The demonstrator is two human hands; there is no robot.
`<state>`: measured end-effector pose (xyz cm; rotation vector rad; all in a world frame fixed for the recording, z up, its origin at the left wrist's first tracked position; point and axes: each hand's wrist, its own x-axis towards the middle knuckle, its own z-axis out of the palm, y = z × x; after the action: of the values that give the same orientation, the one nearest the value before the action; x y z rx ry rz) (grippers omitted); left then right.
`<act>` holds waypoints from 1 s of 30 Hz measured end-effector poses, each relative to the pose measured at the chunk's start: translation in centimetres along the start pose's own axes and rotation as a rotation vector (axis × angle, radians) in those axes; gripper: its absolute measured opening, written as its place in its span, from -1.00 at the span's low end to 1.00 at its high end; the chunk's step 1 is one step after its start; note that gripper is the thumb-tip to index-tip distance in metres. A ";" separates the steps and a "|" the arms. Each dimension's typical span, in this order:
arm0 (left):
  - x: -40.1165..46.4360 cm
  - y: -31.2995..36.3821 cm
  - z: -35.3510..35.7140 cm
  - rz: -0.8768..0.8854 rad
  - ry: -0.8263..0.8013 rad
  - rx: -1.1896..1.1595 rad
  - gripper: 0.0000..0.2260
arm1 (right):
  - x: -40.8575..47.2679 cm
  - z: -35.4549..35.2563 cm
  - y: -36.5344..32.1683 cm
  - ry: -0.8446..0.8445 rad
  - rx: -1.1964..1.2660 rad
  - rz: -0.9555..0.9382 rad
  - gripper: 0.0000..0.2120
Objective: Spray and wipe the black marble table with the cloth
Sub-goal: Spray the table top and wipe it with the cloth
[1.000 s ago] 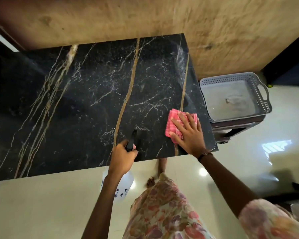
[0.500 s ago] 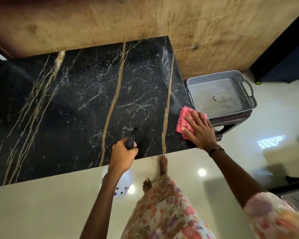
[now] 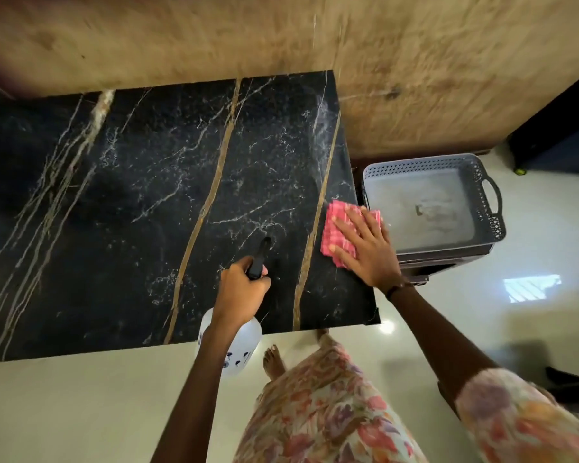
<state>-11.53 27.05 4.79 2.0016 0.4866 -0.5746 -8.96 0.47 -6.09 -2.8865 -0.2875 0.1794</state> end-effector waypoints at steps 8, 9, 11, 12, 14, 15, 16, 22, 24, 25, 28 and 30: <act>4.4 4.2 2.2 -0.036 0.043 0.018 -0.90 | 4.9 0.7 -3.4 -0.073 -0.063 -0.319 -0.41; 4.9 4.6 2.3 -0.037 0.045 0.013 -0.90 | 3.8 0.6 -2.4 -0.065 -0.069 -0.367 -0.41; 6.1 5.7 2.6 -0.040 0.041 0.004 -0.90 | 3.7 -0.2 0.5 -0.028 -0.050 -0.371 -0.41; 6.6 6.2 2.7 -0.036 0.035 0.008 -0.90 | 4.7 -0.5 1.9 -0.013 -0.039 -0.331 -0.40; 7.5 7.2 2.8 -0.018 0.029 0.020 -0.90 | 8.3 -0.9 3.8 0.008 -0.016 -0.214 -0.40; 8.0 7.8 2.9 -0.004 0.031 0.024 -0.91 | 10.6 -1.1 4.2 0.025 -0.001 -0.151 -0.40; 8.5 8.3 3.0 0.008 0.035 0.030 -0.92 | 13.2 -1.3 4.2 0.046 0.004 -0.090 -0.40; 12.1 11.1 3.4 0.037 0.070 0.049 -0.93 | 19.6 -0.6 0.0 0.007 -0.078 -0.162 -0.42; 13.1 12.1 3.4 0.036 0.065 0.039 -0.95 | 16.8 -0.7 0.9 -0.010 -0.090 -0.321 -0.42; 13.7 12.5 3.4 0.034 0.064 0.031 -0.94 | 15.6 -0.9 2.0 -0.005 -0.081 -0.377 -0.42; 15.4 13.6 3.3 0.035 0.064 0.035 -0.94 | 15.9 -1.9 5.9 0.031 -0.020 -0.345 -0.44; 16.3 14.3 3.4 0.040 0.061 0.053 -0.94 | 19.4 -2.3 7.3 0.076 0.006 -0.199 -0.44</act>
<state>8.92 19.16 3.90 2.0802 0.4714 -0.5073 11.57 -2.99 -7.53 -2.8276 -0.5553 0.0350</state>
